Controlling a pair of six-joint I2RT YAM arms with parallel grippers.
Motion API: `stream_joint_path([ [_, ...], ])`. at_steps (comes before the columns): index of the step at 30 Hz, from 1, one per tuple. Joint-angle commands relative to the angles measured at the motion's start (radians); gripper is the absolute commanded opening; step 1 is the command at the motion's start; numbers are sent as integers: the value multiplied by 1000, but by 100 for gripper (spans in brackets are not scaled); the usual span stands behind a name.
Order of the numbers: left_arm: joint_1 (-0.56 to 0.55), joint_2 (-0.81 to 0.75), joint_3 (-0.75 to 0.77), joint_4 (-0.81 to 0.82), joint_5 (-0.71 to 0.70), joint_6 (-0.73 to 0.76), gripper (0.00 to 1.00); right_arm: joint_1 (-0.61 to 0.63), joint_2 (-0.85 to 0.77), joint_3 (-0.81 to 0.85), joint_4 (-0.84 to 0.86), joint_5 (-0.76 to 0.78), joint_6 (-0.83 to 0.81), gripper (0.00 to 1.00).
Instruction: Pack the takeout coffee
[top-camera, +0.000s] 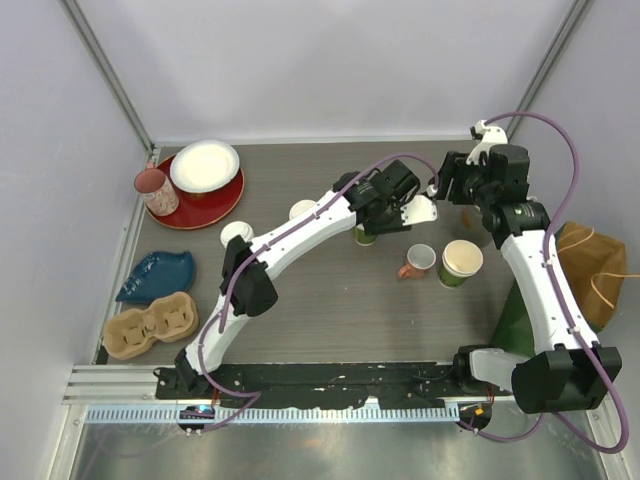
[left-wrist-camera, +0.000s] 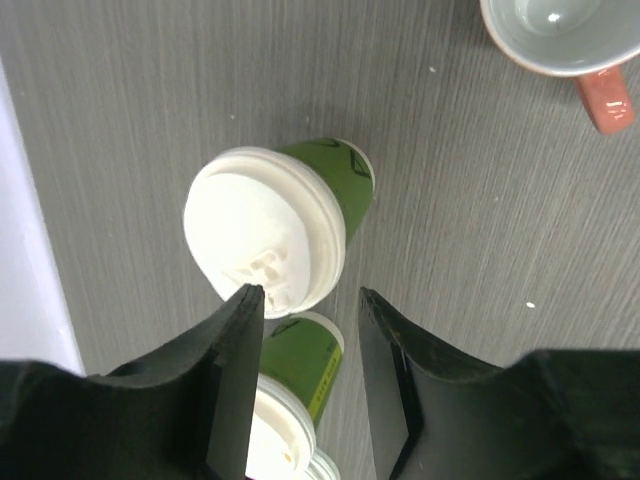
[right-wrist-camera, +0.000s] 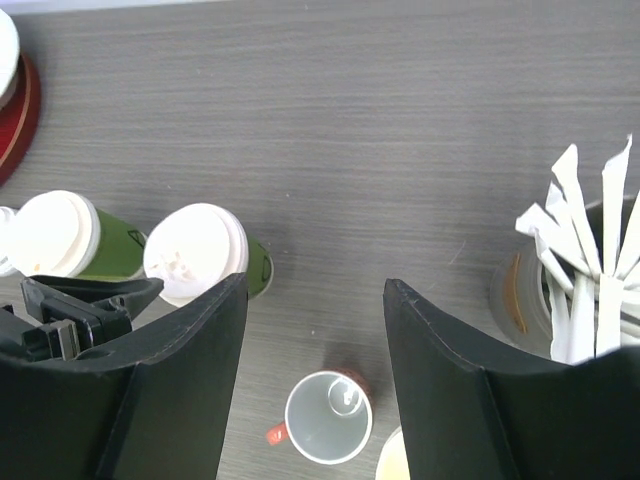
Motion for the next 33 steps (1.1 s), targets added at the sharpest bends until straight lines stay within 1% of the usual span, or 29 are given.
stream_joint_path([
  [1,-64,-104,27,41,44,45,46,21,-2,102,33,-60,20,62],
  [6,-58,-167,-2,30,33,17,46,21,-5,157,2,-5,14,63],
  [8,-41,-192,-14,29,39,-23,46,21,3,162,1,6,26,63],
  [10,-6,-233,-50,45,58,-76,46,21,18,155,4,-9,43,59],
  [11,11,-242,-62,58,69,-96,41,21,42,145,23,-29,72,47],
  [12,28,-250,-80,58,102,-119,37,22,56,135,42,-69,92,39],
  [13,66,-258,-88,59,134,-138,26,21,73,107,66,-116,116,31],
  [14,85,-259,-97,68,157,-180,17,25,104,89,130,-222,143,16],
  [15,105,-261,-120,81,183,-205,9,51,121,73,161,-247,188,10],
  [16,141,-264,-132,94,220,-227,0,73,136,50,187,-250,198,5],
  [17,160,-264,-145,134,245,-274,0,97,151,43,227,-232,198,1],
  [20,229,-244,-182,202,351,-351,0,199,228,44,264,-218,169,1],
  [21,244,-232,-174,207,375,-392,0,212,268,52,263,-209,164,1],
  [23,275,-189,-151,199,435,-417,0,223,302,62,261,-207,167,1],
  [25,283,-161,-117,188,446,-432,0,223,335,65,263,-209,176,1],
  [29,283,-138,-58,171,486,-442,0,249,348,128,179,-186,131,1],
  [31,283,-144,-62,187,506,-457,0,262,333,125,183,-183,129,1],
  [33,283,-141,-109,228,515,-475,0,262,314,96,215,-180,140,1],
])
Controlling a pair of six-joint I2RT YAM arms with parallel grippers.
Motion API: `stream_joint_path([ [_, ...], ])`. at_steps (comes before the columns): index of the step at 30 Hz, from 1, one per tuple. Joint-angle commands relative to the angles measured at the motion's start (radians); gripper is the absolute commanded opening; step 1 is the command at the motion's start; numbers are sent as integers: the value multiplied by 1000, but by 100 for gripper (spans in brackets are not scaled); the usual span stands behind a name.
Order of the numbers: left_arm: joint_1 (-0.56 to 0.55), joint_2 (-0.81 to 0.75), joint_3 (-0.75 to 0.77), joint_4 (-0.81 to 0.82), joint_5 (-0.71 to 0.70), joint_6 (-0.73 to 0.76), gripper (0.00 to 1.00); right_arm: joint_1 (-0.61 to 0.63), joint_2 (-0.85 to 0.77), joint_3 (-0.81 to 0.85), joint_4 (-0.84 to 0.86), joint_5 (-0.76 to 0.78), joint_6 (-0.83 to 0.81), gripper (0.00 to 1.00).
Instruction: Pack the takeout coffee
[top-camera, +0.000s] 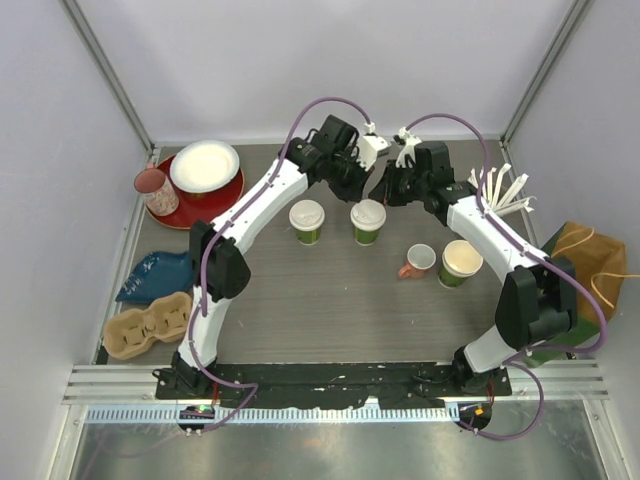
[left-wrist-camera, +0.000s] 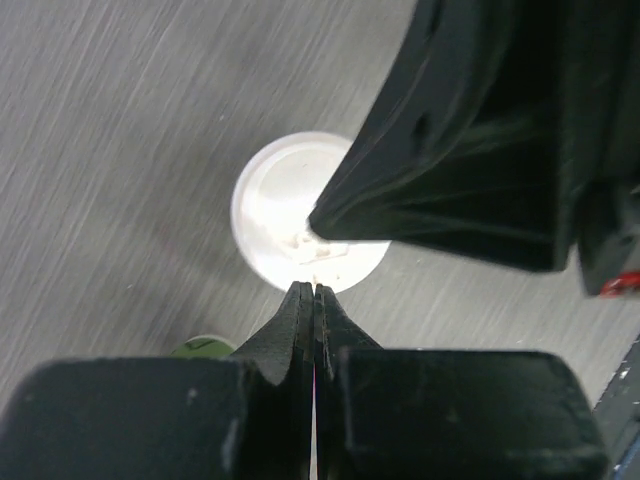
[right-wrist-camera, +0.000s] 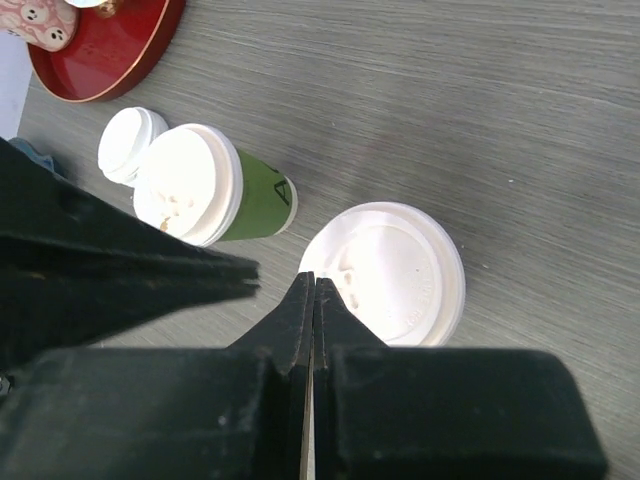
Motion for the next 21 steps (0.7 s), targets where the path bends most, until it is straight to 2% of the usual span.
stream_joint_path([
  [1,-11,-10,-13,93,93,-65,0,17,-56,-20,65,8,-3,1],
  [8,-13,55,-171,145,94,-89,0,-26,68,-211,172,-14,68,1],
  [11,-10,49,-191,146,91,-79,0,-49,48,-266,217,-34,96,1],
  [16,-8,33,-157,133,102,-71,0,-49,-2,-191,154,-38,73,1],
  [21,-8,9,-51,73,122,-62,0,-44,-38,-92,85,-53,50,1],
])
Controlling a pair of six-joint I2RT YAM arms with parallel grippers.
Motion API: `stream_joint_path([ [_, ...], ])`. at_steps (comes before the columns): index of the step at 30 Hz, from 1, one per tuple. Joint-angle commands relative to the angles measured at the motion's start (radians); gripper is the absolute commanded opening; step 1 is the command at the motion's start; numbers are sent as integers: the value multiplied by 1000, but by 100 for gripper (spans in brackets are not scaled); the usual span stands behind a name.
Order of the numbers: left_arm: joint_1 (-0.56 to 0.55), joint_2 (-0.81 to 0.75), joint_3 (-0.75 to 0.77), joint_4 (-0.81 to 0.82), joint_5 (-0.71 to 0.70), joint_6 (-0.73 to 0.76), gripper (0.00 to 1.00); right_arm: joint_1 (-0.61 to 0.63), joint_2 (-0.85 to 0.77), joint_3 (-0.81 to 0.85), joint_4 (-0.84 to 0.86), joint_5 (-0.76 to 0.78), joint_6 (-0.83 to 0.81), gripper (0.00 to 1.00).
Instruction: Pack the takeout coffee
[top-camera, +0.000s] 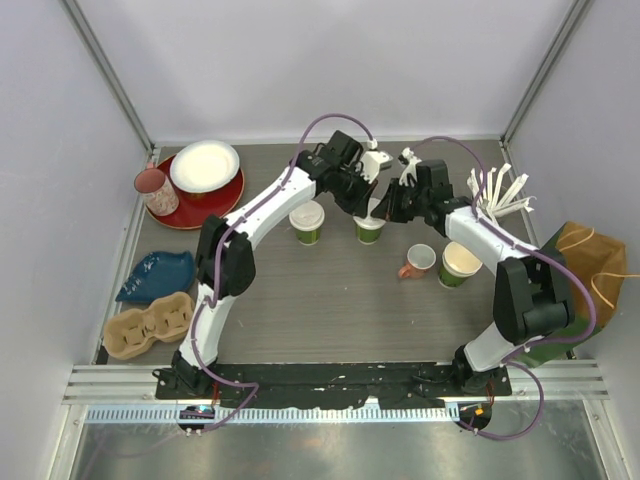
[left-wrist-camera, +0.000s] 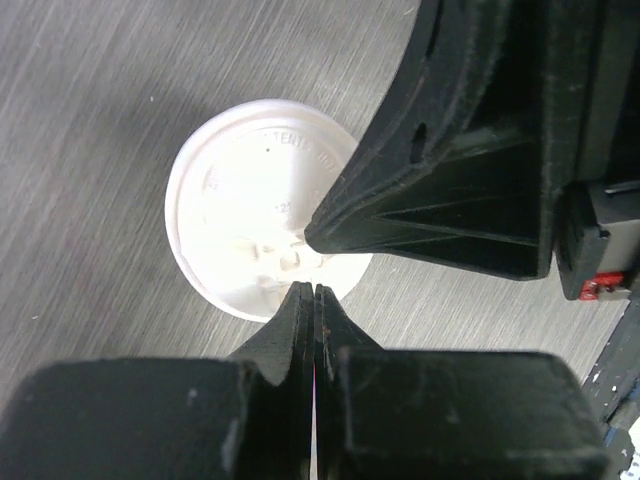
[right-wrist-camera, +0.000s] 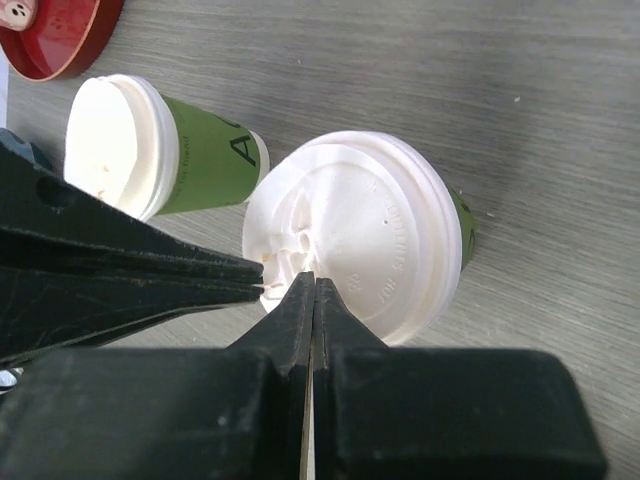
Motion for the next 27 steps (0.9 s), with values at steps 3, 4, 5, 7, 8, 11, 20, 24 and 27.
stream_joint_path([
  [3,2,-40,138,-61,2,20,0,-2,-60,167,-88,14,-48,1],
  [4,7,-33,146,-61,-7,21,0,-3,-57,196,-93,30,-53,1],
  [5,10,-28,162,-59,-13,23,0,-2,-52,210,-106,37,-56,1],
  [7,13,-8,178,-59,-42,29,0,-5,-34,242,-116,48,-56,1],
  [8,13,-2,184,-56,-53,32,0,-6,-28,248,-117,54,-54,1],
  [11,13,29,181,-33,-73,31,0,-7,2,242,-105,67,-53,1],
  [20,13,93,38,19,-101,38,0,-49,103,6,6,45,-31,1],
  [24,13,57,20,25,-90,46,0,-49,78,35,-10,33,-27,1],
  [27,13,17,38,14,-76,44,0,-46,39,90,-63,34,-36,1],
])
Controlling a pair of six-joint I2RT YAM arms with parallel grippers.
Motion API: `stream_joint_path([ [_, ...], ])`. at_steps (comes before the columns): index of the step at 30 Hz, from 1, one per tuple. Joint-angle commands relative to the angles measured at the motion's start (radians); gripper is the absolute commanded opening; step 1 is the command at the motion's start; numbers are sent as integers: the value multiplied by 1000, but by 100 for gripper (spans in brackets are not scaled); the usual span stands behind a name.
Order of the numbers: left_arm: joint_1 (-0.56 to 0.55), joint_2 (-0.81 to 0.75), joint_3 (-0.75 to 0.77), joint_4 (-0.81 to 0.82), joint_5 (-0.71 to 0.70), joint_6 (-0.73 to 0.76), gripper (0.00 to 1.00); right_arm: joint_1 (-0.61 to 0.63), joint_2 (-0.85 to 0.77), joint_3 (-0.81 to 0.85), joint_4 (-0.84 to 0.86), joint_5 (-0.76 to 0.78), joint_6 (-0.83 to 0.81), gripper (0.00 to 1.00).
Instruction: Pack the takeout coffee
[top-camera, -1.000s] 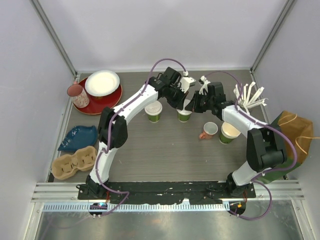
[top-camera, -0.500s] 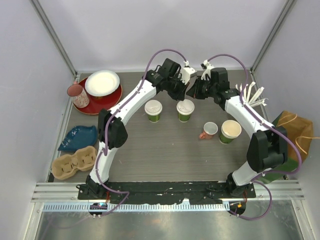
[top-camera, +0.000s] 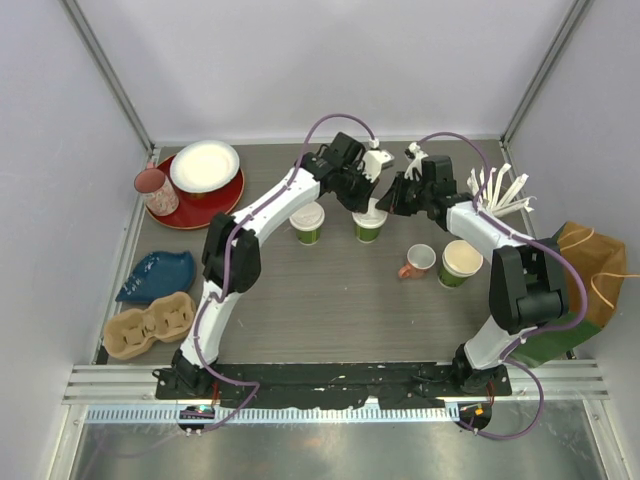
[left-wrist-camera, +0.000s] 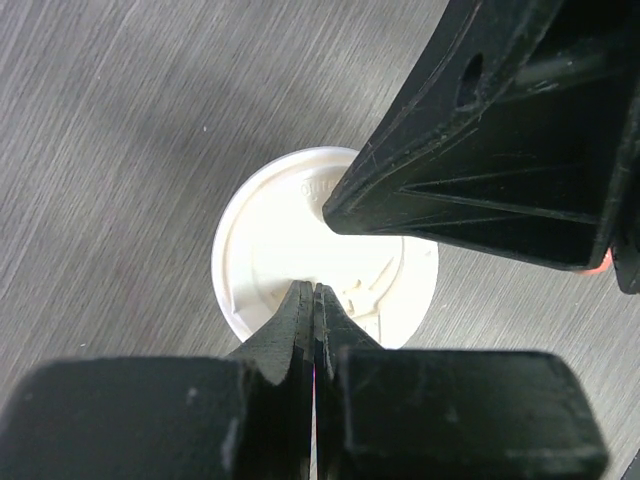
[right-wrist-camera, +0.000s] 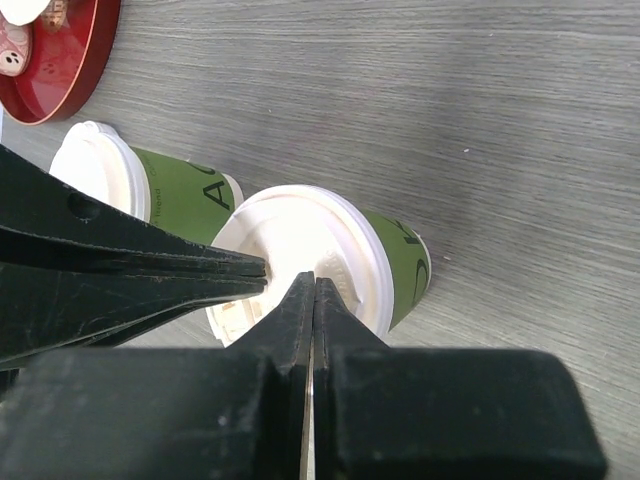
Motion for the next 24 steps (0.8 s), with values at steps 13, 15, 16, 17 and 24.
stream_joint_path([
  [13,15,-134,146,-143,25,34,4,40,-117,229,-262,-109,-300,40],
  [15,33,-152,135,-154,28,23,9,43,-151,217,-274,-137,-389,50],
  [16,55,-177,128,-160,34,18,11,44,-163,206,-268,-141,-476,52],
  [17,66,-187,120,-160,39,17,16,47,-175,174,-261,-152,-516,54],
  [24,119,-290,-27,-165,29,61,35,86,-254,-9,-207,-241,-1024,62],
])
